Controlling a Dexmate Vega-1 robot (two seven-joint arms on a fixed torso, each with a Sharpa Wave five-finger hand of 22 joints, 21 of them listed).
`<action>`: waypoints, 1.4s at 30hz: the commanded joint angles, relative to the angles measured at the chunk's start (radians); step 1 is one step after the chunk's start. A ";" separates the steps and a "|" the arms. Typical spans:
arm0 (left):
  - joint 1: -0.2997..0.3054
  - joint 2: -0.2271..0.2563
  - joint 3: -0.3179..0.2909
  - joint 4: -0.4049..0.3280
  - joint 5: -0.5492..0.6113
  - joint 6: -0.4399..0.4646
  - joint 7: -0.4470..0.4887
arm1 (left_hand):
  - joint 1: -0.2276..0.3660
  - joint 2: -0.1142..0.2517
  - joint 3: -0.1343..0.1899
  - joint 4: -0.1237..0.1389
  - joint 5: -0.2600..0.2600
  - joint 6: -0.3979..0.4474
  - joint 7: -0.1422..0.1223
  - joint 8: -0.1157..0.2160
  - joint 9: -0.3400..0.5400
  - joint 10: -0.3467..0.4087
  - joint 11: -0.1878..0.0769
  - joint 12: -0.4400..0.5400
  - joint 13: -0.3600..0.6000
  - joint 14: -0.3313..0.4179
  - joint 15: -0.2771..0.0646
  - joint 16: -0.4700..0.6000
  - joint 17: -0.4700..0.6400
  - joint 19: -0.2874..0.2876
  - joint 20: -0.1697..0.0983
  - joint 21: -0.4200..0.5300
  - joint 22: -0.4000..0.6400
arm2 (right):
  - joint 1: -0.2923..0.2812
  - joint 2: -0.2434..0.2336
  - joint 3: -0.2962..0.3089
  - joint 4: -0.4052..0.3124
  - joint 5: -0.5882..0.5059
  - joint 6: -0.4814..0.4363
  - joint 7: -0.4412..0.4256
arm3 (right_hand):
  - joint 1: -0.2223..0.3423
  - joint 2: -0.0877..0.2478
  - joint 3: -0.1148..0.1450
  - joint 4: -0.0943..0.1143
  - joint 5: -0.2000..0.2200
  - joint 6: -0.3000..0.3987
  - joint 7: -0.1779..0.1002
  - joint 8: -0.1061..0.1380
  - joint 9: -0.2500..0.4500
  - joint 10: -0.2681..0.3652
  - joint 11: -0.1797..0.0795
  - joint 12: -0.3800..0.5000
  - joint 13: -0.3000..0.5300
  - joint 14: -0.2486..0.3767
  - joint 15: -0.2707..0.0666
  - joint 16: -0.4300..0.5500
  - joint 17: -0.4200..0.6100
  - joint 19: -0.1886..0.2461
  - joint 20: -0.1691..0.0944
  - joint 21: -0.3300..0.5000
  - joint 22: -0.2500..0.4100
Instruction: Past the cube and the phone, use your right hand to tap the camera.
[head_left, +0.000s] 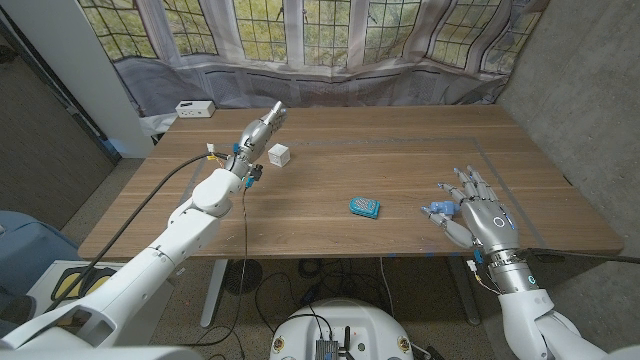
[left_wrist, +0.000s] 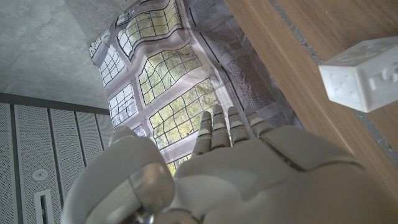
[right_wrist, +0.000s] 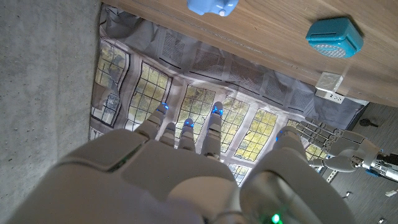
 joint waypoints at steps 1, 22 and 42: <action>0.014 0.000 -0.008 -0.007 0.003 -0.003 0.015 | 0.007 0.000 0.002 0.000 -0.004 0.013 -0.001 0.003 0.001 0.007 0.001 -0.004 0.005 0.013 -0.001 -0.002 0.001 0.000 0.013 0.001 0.005 | 0.023 -0.039 -0.025 -0.033 -0.008 -0.102 0.107 | -0.009 0.008 0.005 0.007 -0.004 0.012 0.002 -0.008 0.002 -0.050 0.000 0.001 0.003 -0.057 -0.005 -0.004 0.004 -0.072 0.019 -0.002 0.003; 0.001 -0.004 -0.002 -0.003 0.005 0.003 0.010 | 0.006 0.000 0.004 0.000 -0.004 0.019 0.000 0.003 0.001 0.008 0.000 -0.005 0.005 0.013 -0.002 -0.002 0.001 -0.002 0.014 0.000 0.005 | 0.082 -0.046 -0.117 -0.007 -0.009 -0.209 0.118 | -0.011 0.033 0.017 0.012 -0.003 0.047 -0.020 -0.008 0.003 -0.125 -0.028 0.011 0.004 -0.155 -0.006 0.001 0.005 -0.259 0.036 -0.002 0.008; 0.002 0.006 -0.001 -0.017 0.004 0.020 0.007 | 0.007 0.000 0.006 -0.001 -0.005 0.022 -0.002 0.002 0.001 0.009 0.001 -0.006 0.005 0.012 -0.002 -0.003 0.001 -0.002 0.014 0.000 0.005 | 0.115 -0.078 -0.172 0.014 0.063 -0.232 0.096 | -0.011 0.033 0.022 0.010 -0.008 0.039 -0.054 -0.018 0.003 -0.155 -0.048 0.017 0.004 -0.199 -0.011 0.009 0.004 -0.371 0.027 0.005 0.010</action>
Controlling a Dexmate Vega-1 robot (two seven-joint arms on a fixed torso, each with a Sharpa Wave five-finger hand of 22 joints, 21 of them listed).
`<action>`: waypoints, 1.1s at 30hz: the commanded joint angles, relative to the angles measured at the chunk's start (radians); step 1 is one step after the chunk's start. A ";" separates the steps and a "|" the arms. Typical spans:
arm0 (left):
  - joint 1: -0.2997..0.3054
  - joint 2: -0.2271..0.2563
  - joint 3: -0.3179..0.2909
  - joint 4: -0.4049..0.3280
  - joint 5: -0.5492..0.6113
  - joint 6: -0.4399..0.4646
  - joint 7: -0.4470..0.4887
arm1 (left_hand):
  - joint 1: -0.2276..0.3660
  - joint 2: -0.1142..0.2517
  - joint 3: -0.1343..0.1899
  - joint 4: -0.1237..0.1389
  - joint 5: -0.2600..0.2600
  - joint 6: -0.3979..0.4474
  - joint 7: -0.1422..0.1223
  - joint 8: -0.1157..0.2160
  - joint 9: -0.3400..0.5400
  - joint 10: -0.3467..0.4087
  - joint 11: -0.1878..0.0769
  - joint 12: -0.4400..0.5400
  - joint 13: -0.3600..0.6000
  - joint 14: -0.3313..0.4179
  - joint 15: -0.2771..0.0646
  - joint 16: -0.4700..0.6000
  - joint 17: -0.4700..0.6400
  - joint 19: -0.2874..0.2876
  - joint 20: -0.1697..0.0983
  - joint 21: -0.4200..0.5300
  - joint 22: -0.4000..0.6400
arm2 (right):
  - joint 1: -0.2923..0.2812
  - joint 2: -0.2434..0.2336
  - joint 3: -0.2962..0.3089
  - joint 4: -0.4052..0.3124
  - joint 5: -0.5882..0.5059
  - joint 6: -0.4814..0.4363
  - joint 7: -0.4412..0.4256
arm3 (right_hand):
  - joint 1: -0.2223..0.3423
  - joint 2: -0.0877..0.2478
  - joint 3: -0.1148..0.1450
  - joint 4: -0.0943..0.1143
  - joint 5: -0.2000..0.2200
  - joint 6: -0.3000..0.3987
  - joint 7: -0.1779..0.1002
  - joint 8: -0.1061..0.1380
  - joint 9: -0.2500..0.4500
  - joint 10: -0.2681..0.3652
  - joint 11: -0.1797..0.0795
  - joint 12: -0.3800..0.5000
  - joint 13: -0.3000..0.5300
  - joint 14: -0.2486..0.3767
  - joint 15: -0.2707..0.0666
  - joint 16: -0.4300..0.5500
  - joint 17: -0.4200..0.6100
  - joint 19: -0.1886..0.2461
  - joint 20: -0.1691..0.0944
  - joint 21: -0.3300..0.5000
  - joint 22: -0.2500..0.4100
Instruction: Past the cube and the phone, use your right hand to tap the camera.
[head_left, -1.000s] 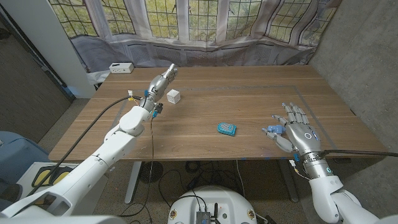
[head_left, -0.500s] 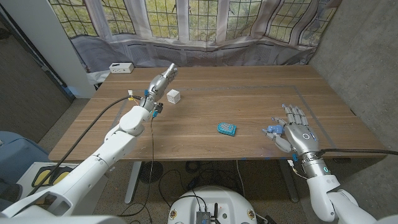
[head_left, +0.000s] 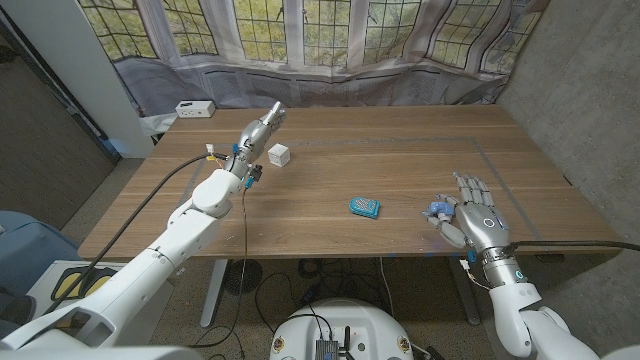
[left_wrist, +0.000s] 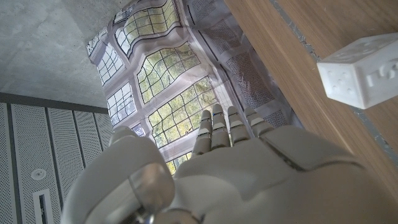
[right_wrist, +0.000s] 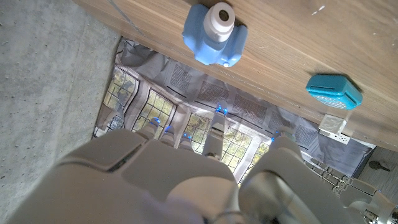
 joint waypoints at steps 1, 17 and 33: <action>-0.002 0.004 0.003 -0.004 0.000 0.007 -0.006 | 0.007 0.000 0.006 -0.001 0.000 0.008 -0.006 0.002 0.002 0.006 -0.002 -0.001 0.005 0.008 0.002 -0.003 0.001 0.004 0.008 0.000 0.005 | 0.019 -0.019 -0.031 0.010 0.042 -0.019 -0.015 | 0.002 0.004 0.009 -0.001 -0.003 -0.005 -0.004 -0.003 0.003 -0.001 -0.003 0.005 0.002 -0.184 -0.005 0.004 0.001 -0.188 -0.001 0.006 0.005; -0.009 -0.003 0.009 0.013 -0.005 0.005 -0.014 | 0.007 0.001 0.008 -0.001 -0.001 0.009 -0.006 0.001 0.002 0.007 -0.003 -0.001 0.005 0.009 0.002 -0.003 0.001 0.002 0.008 0.000 0.005 | 0.019 -0.052 -0.044 0.005 0.081 -0.038 -0.033 | 0.004 0.004 0.011 -0.004 -0.004 -0.002 -0.003 -0.002 0.003 0.003 -0.001 0.009 0.002 -0.178 -0.007 0.011 0.001 -0.187 0.003 0.014 0.006; -0.016 -0.007 0.012 0.026 -0.007 0.002 -0.018 | 0.007 0.001 0.010 -0.001 -0.001 0.011 -0.007 0.001 0.002 0.009 -0.006 -0.001 0.005 0.009 0.002 -0.003 0.001 0.002 0.009 0.000 0.005 | 0.060 -0.067 -0.085 0.019 0.112 -0.055 -0.020 | 0.008 0.006 0.015 -0.006 -0.004 -0.008 -0.003 -0.005 0.003 -0.002 0.000 0.010 0.002 -0.178 -0.004 0.014 0.000 -0.185 0.005 0.021 0.006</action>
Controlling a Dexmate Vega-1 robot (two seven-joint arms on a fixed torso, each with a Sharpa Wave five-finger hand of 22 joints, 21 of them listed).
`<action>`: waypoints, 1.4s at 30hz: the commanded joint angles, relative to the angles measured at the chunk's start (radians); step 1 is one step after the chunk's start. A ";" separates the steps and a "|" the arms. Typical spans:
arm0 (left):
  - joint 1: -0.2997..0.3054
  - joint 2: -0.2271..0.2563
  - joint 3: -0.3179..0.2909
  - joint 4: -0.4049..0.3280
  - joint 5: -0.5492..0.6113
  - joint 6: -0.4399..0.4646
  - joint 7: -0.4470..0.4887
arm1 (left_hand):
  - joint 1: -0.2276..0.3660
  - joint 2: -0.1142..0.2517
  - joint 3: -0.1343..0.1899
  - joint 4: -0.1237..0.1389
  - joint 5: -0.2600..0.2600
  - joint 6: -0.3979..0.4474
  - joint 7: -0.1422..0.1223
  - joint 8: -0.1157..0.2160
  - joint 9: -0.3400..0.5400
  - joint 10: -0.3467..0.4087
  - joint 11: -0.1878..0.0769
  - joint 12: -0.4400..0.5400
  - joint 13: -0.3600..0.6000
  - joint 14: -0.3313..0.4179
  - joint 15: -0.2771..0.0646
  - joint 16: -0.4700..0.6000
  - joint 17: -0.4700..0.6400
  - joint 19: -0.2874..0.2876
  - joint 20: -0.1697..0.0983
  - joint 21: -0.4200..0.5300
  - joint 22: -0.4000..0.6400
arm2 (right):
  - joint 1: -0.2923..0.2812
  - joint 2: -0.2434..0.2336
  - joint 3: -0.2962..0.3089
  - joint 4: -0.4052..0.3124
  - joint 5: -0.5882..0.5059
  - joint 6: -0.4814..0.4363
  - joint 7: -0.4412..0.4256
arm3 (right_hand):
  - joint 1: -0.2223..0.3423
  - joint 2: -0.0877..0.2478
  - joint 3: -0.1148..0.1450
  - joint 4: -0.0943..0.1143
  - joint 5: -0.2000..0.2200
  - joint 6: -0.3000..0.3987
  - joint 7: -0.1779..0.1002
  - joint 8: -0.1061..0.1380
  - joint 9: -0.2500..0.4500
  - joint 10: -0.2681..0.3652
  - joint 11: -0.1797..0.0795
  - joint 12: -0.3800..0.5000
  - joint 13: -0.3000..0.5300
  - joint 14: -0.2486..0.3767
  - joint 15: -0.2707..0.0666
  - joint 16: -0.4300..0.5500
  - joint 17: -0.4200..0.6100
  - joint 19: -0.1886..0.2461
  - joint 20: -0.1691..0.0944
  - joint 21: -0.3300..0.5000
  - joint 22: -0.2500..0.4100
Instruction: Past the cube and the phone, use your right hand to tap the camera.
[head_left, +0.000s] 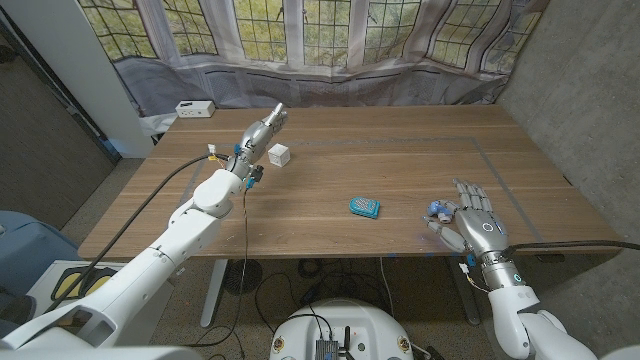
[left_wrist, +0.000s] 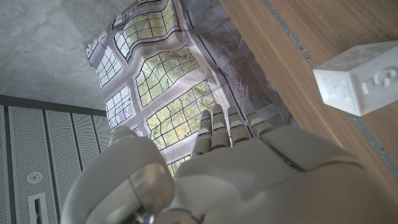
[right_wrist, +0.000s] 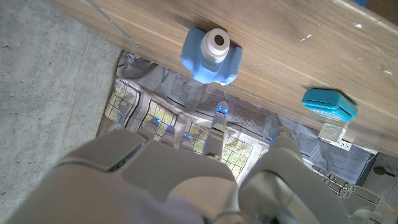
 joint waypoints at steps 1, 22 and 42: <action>-0.007 -0.003 0.003 0.010 -0.002 -0.001 -0.004 | 0.007 0.001 0.001 -0.002 -0.001 0.006 0.000 0.000 0.002 0.008 -0.005 -0.002 0.005 0.009 0.002 -0.003 0.001 0.002 0.008 0.000 0.005 | 0.027 -0.015 -0.029 0.008 0.023 -0.015 0.010 | 0.008 0.006 0.007 0.002 0.000 -0.003 0.004 -0.003 0.003 -0.002 0.000 0.006 0.002 -0.178 -0.004 0.006 0.002 -0.185 0.005 0.009 0.001; -0.013 -0.003 0.006 0.015 -0.003 0.008 -0.003 | 0.007 0.000 0.003 -0.002 -0.002 0.008 -0.002 0.000 0.002 0.008 -0.002 -0.003 0.005 0.009 0.001 -0.003 0.002 0.001 0.008 0.000 0.005 | 0.073 -0.028 -0.059 0.028 0.062 -0.016 0.000 | 0.014 0.010 0.013 -0.001 0.000 -0.001 0.011 -0.002 0.004 0.002 0.001 0.011 0.002 -0.159 -0.004 0.016 0.002 -0.157 0.001 0.023 0.001; -0.010 -0.003 0.008 0.017 -0.006 0.018 -0.001 | 0.006 -0.001 0.004 -0.002 -0.002 0.010 0.000 -0.001 0.002 0.010 -0.002 -0.003 0.005 0.009 0.001 -0.003 0.002 0.000 0.008 0.000 0.005 | 0.055 -0.038 -0.052 0.037 0.107 0.003 -0.051 | 0.016 0.010 0.017 -0.003 -0.001 0.018 0.007 0.004 0.004 0.027 0.011 0.023 0.003 -0.131 -0.005 0.027 0.002 -0.133 0.012 0.033 0.001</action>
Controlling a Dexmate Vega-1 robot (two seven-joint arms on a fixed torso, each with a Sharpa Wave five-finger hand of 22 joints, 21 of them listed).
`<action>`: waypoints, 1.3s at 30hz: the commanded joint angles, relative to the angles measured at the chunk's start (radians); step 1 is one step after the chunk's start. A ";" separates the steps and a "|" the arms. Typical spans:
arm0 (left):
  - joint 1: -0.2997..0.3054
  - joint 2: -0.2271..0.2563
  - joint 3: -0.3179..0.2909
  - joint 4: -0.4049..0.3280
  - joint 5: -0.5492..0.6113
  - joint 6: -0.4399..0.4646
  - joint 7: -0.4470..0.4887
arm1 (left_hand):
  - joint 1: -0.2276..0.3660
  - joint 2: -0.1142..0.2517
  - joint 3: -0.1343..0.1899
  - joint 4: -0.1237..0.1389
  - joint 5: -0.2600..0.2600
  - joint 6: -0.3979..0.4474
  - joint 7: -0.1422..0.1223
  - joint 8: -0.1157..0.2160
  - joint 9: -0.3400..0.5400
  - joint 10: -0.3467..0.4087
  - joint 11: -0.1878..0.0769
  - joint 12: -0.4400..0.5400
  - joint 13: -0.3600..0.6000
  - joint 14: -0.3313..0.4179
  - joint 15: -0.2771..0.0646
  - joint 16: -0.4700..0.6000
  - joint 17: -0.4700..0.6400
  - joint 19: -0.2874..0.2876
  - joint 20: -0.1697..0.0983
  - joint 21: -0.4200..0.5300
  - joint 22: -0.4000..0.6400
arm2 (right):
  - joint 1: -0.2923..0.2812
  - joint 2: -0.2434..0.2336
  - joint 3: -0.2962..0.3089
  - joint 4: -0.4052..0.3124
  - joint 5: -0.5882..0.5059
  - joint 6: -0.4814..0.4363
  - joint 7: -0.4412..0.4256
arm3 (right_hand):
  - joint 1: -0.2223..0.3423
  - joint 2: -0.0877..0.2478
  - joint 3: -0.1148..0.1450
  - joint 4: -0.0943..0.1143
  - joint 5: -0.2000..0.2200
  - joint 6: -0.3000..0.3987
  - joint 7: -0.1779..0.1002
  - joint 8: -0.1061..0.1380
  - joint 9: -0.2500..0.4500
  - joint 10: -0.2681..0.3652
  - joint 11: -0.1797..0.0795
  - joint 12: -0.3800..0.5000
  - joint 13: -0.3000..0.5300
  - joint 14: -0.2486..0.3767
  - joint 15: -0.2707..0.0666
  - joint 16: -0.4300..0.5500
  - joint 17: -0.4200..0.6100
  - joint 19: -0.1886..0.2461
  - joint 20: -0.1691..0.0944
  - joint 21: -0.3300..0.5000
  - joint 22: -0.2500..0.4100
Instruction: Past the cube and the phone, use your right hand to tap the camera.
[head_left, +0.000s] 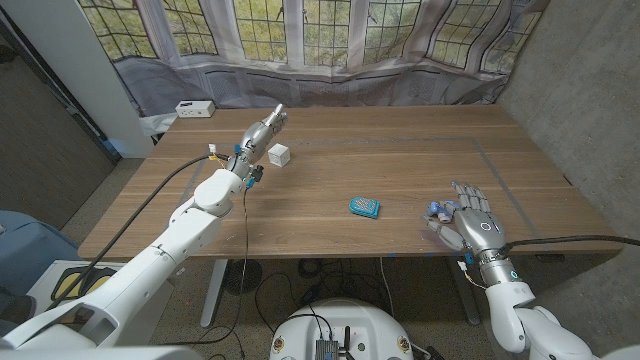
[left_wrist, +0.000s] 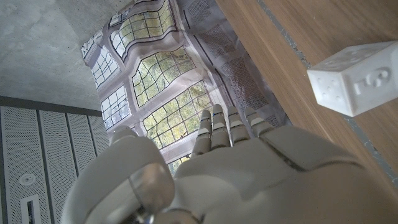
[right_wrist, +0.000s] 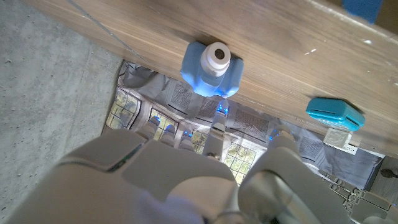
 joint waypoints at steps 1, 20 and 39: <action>0.001 0.001 0.003 0.000 0.001 0.005 0.003 | 0.006 -0.001 0.005 -0.001 -0.002 0.010 0.000 -0.001 0.002 0.005 0.004 -0.003 0.005 0.009 0.001 -0.003 0.002 0.000 0.008 0.000 0.005 | -0.001 -0.008 -0.003 0.008 0.018 0.013 -0.018 | 0.007 0.000 0.008 -0.001 -0.001 0.009 -0.002 0.007 0.004 0.007 -0.002 0.007 0.003 -0.131 -0.004 0.006 0.001 -0.136 0.008 0.007 0.001; -0.015 -0.004 0.012 0.013 0.000 0.013 -0.008 | 0.005 -0.001 0.006 -0.001 -0.002 0.010 -0.001 -0.002 0.002 0.003 0.000 -0.004 0.006 0.009 0.001 -0.003 0.002 -0.001 0.009 0.000 0.005 | 0.032 -0.011 -0.027 0.018 0.027 0.004 0.000 | 0.008 0.000 0.010 -0.003 -0.002 0.009 -0.008 0.005 0.004 0.014 -0.007 0.010 0.003 -0.122 -0.004 0.008 0.002 -0.133 0.013 0.007 0.001; -0.011 -0.005 0.010 0.010 0.001 0.014 0.004 | 0.005 -0.001 0.008 -0.002 -0.002 0.011 -0.001 -0.002 0.002 0.004 -0.001 -0.005 0.006 0.008 0.002 -0.003 0.002 -0.003 0.010 0.000 0.005 | 0.023 -0.020 -0.011 0.018 0.074 0.017 -0.010 | 0.008 -0.002 0.011 -0.003 -0.002 0.024 -0.001 0.010 0.004 0.028 -0.005 0.014 0.002 -0.105 -0.003 0.013 0.002 -0.123 0.020 0.010 0.001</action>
